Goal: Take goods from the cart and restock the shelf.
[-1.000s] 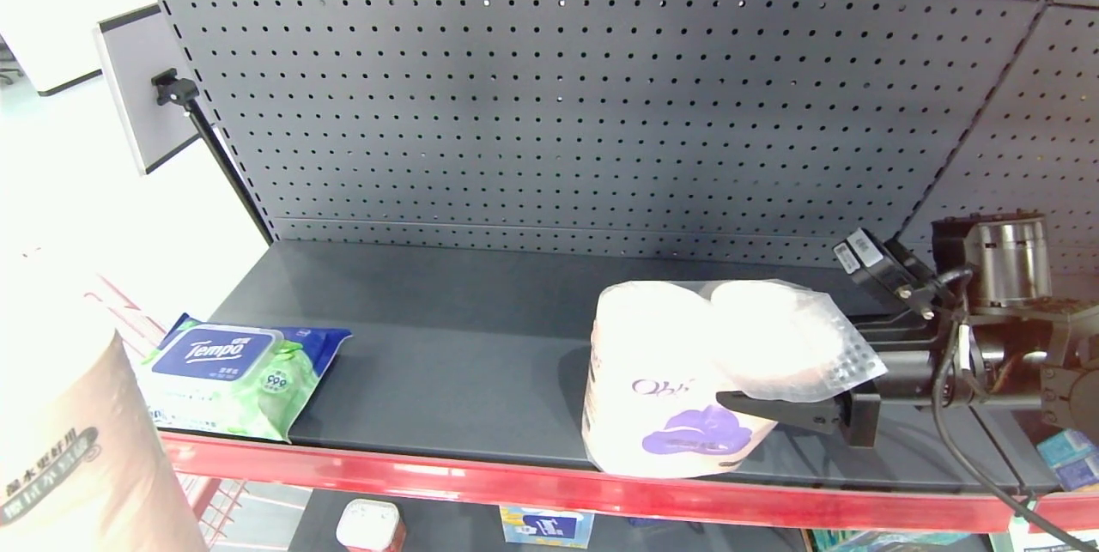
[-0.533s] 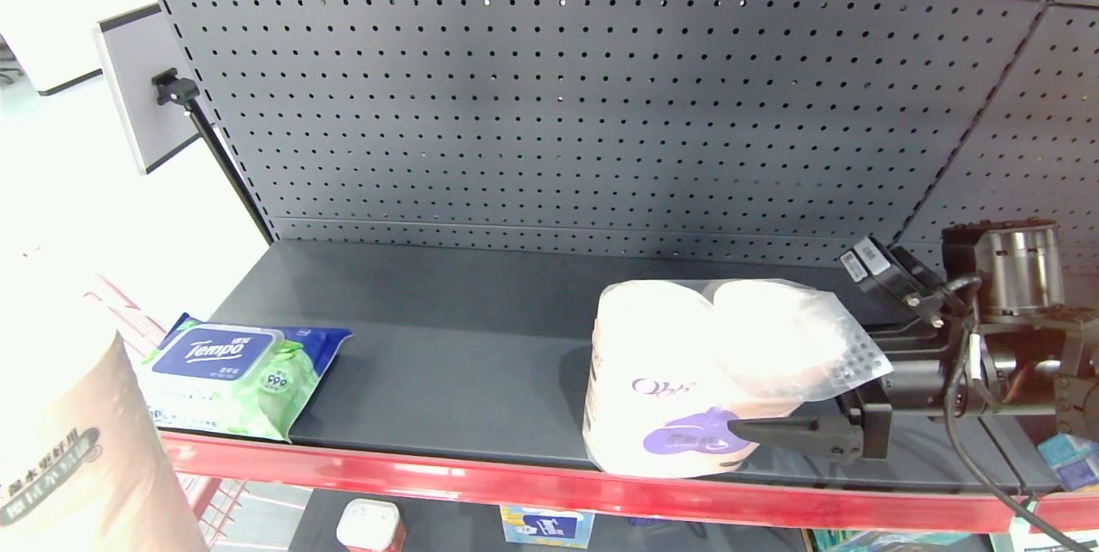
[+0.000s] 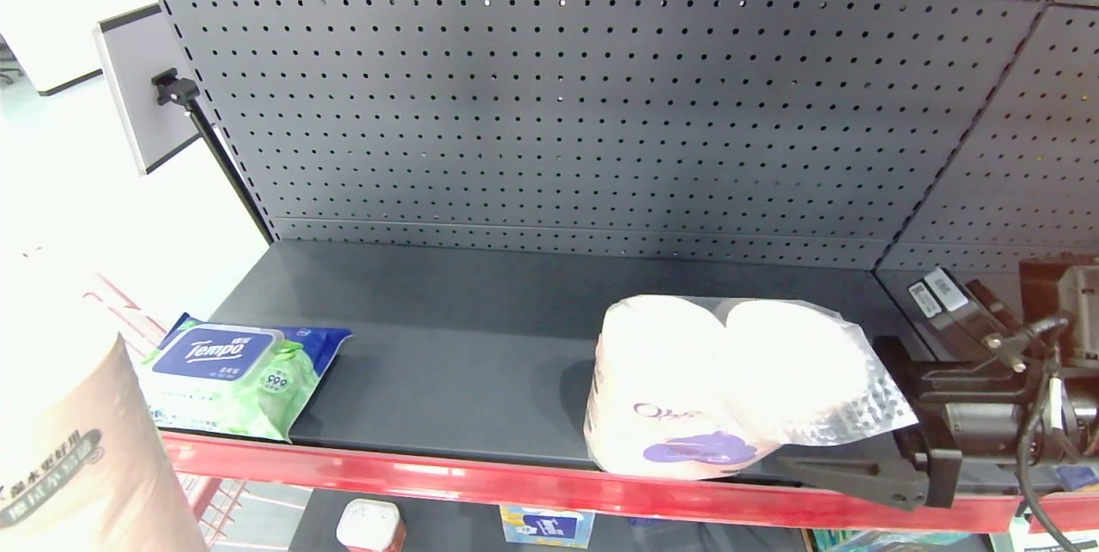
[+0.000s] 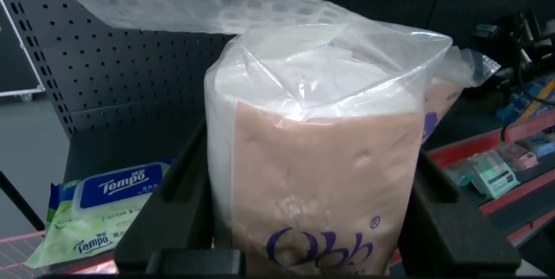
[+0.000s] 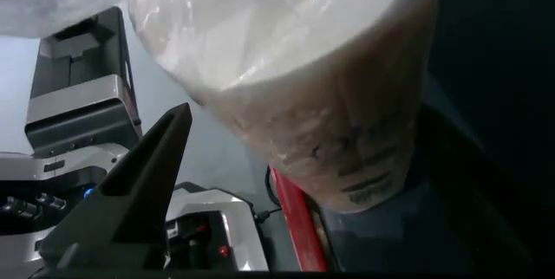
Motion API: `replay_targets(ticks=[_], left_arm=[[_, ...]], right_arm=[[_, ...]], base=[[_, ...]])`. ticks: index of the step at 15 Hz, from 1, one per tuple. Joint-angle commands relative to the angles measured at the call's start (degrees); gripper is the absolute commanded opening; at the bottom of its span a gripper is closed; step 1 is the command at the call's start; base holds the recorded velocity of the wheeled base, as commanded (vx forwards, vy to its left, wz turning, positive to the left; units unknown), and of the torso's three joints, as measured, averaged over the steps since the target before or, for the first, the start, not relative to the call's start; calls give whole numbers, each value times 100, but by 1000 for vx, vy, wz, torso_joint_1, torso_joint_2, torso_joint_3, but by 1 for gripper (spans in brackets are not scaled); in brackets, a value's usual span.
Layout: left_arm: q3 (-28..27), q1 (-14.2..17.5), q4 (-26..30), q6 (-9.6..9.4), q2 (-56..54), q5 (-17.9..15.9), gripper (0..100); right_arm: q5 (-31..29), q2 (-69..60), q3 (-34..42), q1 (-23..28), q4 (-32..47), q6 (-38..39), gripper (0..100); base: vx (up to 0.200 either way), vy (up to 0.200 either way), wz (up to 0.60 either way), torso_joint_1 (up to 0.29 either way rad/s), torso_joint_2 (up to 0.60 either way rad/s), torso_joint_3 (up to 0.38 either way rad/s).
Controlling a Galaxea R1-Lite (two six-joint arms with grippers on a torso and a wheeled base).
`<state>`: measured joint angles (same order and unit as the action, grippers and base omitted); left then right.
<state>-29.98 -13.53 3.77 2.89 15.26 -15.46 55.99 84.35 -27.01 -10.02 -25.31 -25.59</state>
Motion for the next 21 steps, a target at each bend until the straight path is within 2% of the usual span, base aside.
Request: replay_targets(ticks=[1,8,13,16,18,19,21], left_arm=[[1,0,1,1,-23,-1,0],[-26,0,1,1,-15,-10,0],[1,0,10,1,-15,-27,0],[1,8,28,1,38,87,0],[1,35,28,1,38,289,0],[1,35,98,-8,47,561,0],[97,35,133,1,-32,579,0]], right_arm=[[-1,-67,21,114,-9,1,100],[8,-120,91,677,0,1,100],[-9,-876,522,870,26,19,100],[-36,-1509,706,1081,43,362,100],[-229,-1922,821,1125,35,722,100],[-677,-2572,988,1143,43,1381,100],[-1495,-3073,1058,1134,52,1856,100]], base=[[0,0,0,0,0,0],[0,0,0,0,0,0],[0,0,0,0,0,0],[0,0,0,0,0,0],[0,0,0,0,0,0],[0,0,0,0,0,0],[0,0,0,0,0,0]])
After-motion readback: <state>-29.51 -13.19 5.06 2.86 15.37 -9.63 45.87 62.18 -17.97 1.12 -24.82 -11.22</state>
